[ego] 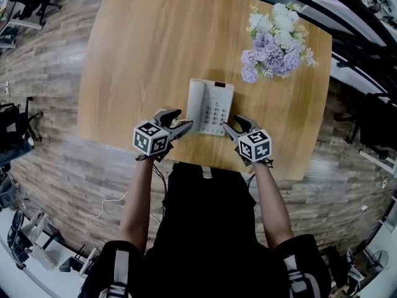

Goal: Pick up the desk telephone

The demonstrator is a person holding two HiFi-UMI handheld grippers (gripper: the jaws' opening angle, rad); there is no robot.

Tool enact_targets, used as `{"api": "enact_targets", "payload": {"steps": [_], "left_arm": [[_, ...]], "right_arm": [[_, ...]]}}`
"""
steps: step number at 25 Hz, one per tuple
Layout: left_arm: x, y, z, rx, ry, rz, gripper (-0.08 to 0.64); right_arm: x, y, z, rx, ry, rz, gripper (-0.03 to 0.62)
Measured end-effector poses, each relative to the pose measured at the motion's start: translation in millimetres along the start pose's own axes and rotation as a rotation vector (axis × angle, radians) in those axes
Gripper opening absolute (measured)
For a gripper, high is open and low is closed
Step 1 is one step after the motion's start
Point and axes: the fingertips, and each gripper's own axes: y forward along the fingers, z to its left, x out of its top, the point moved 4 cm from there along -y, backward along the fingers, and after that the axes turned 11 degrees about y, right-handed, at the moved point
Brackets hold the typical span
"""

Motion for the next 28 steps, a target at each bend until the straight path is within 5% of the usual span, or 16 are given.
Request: {"api": "enact_targets", "payload": {"steps": [18, 28], "left_arm": [[-10.7, 44.4, 17.6, -0.06, -0.093, 0.036, 0.374], [-13.7, 57.9, 23.4, -0.093, -0.123, 0.067, 0.38]], "right_arm": [[0.9, 27.1, -11.2, 0.063, 0.129, -0.007, 0.249], [8.7, 29.2, -11.4, 0.066, 0.145, -0.024, 0.25]]}}
